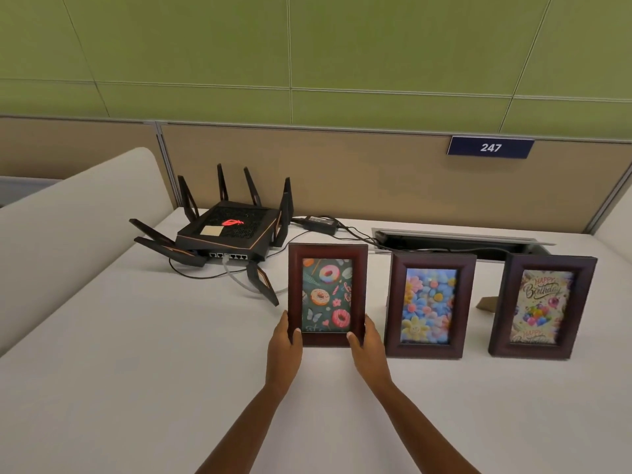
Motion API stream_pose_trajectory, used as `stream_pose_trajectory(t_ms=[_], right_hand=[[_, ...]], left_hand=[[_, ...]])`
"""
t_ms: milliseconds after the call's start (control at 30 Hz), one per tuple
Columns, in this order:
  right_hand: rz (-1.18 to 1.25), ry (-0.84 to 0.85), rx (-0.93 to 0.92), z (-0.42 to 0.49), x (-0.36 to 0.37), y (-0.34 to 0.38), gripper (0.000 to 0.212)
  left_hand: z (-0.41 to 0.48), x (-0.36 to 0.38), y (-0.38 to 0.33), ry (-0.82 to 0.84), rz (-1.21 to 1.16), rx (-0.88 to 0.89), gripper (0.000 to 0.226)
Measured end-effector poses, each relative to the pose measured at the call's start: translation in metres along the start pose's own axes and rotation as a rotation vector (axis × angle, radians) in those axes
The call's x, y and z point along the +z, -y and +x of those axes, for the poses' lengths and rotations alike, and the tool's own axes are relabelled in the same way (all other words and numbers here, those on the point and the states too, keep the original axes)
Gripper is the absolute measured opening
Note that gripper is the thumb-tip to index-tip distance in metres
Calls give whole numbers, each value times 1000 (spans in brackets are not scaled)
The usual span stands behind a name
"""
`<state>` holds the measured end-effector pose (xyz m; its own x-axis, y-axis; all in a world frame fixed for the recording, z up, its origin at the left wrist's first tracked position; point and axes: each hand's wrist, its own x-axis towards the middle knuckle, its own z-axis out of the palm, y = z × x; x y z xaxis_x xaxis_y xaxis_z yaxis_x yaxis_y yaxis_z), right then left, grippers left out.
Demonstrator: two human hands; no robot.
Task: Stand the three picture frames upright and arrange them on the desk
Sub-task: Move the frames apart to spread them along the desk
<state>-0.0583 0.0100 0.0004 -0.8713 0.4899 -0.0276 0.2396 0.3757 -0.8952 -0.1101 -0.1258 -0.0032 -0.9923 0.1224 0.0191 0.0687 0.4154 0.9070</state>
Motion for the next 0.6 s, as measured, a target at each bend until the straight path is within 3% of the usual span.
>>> stream_pose_trajectory(t_ms=[333,600], right_hand=[[124,1,90,13,-8,5,38],[175,-38,-19,-1,-3,23,25]], left_hand=[[14,-14,-19,38,-150,-59,35],[38,-48,-27,134,-478,-90,30]])
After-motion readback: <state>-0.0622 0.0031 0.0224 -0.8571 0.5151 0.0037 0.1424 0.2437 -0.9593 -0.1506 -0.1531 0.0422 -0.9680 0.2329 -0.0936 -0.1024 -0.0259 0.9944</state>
